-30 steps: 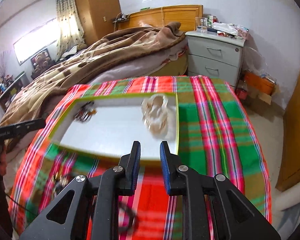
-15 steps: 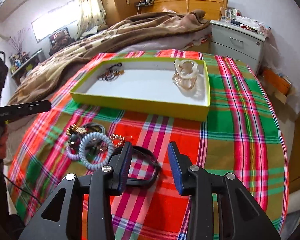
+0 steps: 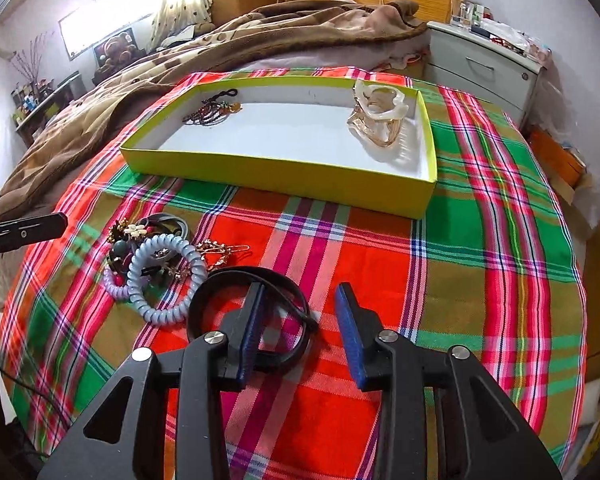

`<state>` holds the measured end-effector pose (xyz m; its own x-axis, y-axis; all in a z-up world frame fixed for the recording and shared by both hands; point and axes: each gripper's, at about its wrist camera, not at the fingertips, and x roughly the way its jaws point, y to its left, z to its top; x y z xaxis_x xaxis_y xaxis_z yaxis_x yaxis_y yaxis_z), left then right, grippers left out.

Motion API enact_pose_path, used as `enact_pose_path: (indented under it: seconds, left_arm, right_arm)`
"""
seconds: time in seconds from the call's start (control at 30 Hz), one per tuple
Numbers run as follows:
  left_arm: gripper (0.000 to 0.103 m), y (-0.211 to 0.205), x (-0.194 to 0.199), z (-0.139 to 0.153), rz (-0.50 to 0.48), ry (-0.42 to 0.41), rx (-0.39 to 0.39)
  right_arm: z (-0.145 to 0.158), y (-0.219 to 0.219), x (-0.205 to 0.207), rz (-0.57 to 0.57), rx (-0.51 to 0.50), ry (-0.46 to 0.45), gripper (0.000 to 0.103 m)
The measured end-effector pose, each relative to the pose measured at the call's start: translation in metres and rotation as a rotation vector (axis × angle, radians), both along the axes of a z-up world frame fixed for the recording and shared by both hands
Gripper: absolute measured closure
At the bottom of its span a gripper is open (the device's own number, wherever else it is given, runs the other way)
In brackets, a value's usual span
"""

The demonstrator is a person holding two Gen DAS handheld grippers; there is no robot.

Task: Organize jewelry
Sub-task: 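Grasp the black watch band with the right gripper and lift it, then grasp the pale blue coiled hair tie with the left gripper while the right gripper holds the watch band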

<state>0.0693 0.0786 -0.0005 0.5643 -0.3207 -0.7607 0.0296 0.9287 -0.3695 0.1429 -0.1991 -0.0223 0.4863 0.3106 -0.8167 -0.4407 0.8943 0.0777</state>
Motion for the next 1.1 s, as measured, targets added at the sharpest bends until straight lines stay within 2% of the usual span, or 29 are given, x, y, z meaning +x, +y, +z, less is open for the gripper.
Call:
enact_pose_path:
  seconds: [0.2,0.43,0.8,0.97,1.1]
  left_arm:
    - [0.064,-0.006,-0.001,0.002,-0.012,0.0,0.007]
    - [0.064,-0.014,-0.002,0.005,-0.021,-0.002,0.02]
    - [0.064,-0.069,0.011,0.009,-0.16,-0.018,0.06]
    - [0.064,-0.094,0.018,0.004,-0.192,-0.014,0.103]
    - [0.064,-0.108,0.019,0.003,-0.189,-0.028,0.2]
  right_arm:
    - [0.001,-0.007,-0.006,-0.023,0.004,-0.012,0.091]
    - [0.008,-0.034,-0.019,-0.124,0.074,-0.038,0.093]
    - [0.025,-0.064,-0.041,-0.247,0.161,-0.093,0.093]
    - [0.025,-0.068,-0.046,-0.26,0.175,-0.098,0.093]
    - [0.024,-0.07,-0.047,-0.258,0.178,-0.096,0.093]
